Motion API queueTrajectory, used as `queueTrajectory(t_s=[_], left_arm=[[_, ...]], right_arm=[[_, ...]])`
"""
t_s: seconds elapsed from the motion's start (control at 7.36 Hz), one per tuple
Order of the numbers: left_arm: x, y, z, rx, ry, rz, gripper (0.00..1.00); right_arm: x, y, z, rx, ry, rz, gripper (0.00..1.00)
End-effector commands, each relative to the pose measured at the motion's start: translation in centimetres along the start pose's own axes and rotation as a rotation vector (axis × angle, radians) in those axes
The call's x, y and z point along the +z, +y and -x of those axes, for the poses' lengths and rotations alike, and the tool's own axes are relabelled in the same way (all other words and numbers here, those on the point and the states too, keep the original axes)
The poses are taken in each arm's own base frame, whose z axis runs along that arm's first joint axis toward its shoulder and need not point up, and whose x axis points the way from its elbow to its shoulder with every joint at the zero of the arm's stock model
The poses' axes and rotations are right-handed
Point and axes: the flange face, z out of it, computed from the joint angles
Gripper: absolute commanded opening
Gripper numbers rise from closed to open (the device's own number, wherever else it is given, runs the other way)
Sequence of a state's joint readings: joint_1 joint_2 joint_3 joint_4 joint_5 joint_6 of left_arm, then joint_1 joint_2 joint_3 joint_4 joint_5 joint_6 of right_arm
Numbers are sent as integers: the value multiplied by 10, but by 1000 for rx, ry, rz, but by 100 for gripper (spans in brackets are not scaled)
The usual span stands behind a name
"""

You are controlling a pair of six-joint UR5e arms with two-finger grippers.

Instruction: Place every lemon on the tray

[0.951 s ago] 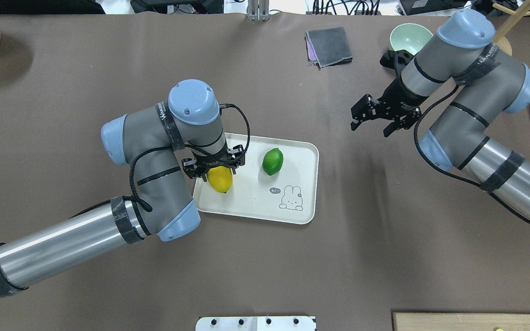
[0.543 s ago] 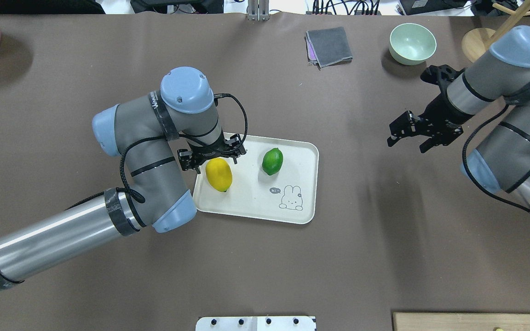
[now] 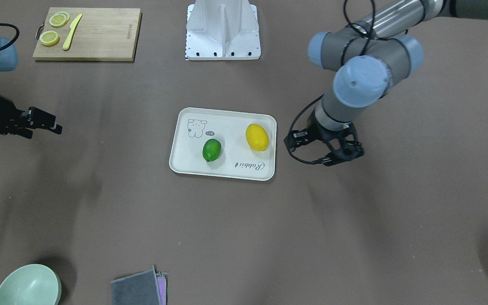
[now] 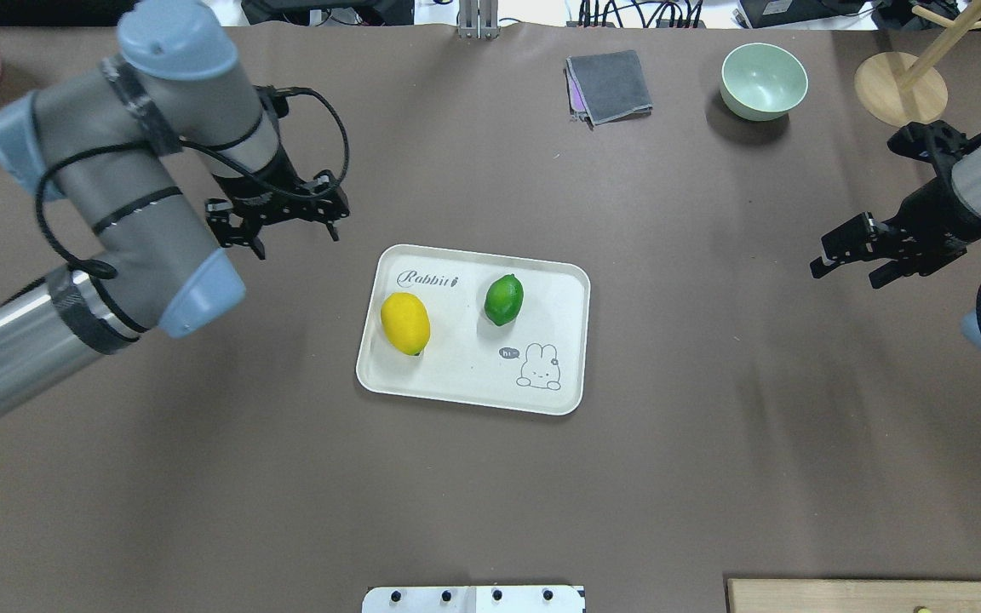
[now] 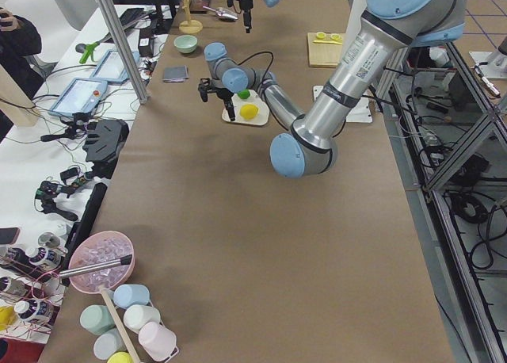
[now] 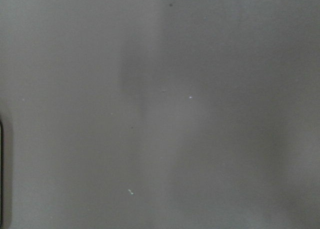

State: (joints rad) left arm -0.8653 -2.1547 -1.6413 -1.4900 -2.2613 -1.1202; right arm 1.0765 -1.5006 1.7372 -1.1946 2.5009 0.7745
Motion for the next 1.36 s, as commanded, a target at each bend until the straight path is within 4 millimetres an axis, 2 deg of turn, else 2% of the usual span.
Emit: queueTrajectory(t_s=[0.0,0.14,0.27,0.41,0.68,0.81,0.95,1.09,1.22], left_arm=[[-44,-49,151,82,-20,19,98],[-53,-67,234,116,-25,22,98],[-53,-79,312,157,-46,32,98],[-60,-91,352,153,-53,30,98],[-64,-109,413,182,-63,40,98],[-74,-114,450,226,-61,34,98],[-71,-104,478,258,-62,57,98],[-71,-96,495,279,-60,59,98],[-65,-71,512,297,-57,66,98]], right_arm=[[-32,11,-62,-4,32,-55,100],[-41,17,-74,11,71,-95,100],[-44,29,-91,23,142,-133,100],[-50,40,-110,57,186,-124,100],[-85,36,-154,64,267,-77,100],[-96,39,-173,152,283,-43,100],[-107,37,-181,209,288,-21,100],[-121,33,-191,206,300,4,100],[-133,30,-195,162,306,17,100]])
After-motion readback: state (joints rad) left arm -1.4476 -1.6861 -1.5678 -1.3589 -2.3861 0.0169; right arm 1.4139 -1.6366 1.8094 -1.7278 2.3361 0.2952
